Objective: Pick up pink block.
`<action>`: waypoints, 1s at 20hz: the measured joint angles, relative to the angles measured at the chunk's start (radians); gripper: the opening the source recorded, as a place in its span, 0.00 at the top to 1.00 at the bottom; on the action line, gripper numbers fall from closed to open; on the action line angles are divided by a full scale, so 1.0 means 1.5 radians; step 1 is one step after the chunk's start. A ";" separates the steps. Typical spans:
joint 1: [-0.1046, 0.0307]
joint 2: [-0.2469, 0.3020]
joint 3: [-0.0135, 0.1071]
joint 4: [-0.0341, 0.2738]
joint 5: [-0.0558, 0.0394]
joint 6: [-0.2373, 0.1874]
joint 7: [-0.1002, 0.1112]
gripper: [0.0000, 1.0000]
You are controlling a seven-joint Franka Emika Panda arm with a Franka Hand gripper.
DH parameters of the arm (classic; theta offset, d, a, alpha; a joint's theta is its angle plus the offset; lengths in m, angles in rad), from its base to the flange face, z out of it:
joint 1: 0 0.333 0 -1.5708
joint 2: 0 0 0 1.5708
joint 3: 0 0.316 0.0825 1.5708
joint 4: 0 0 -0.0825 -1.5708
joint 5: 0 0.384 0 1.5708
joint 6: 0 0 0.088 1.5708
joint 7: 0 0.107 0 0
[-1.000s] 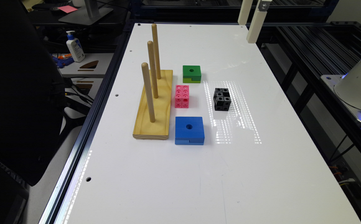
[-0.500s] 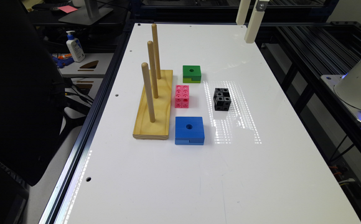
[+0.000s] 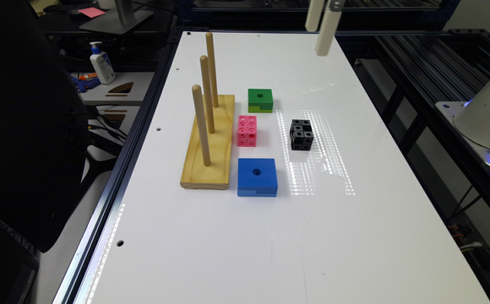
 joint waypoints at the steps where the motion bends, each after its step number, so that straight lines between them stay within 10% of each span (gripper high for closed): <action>1: 0.000 0.014 0.000 0.012 0.0000 0.000 0.000 0.00; 10: 0.000 0.096 0.000 0.092 0.0000 0.000 0.000 0.00; 20: 0.000 0.126 0.000 0.095 0.0000 0.014 0.000 0.00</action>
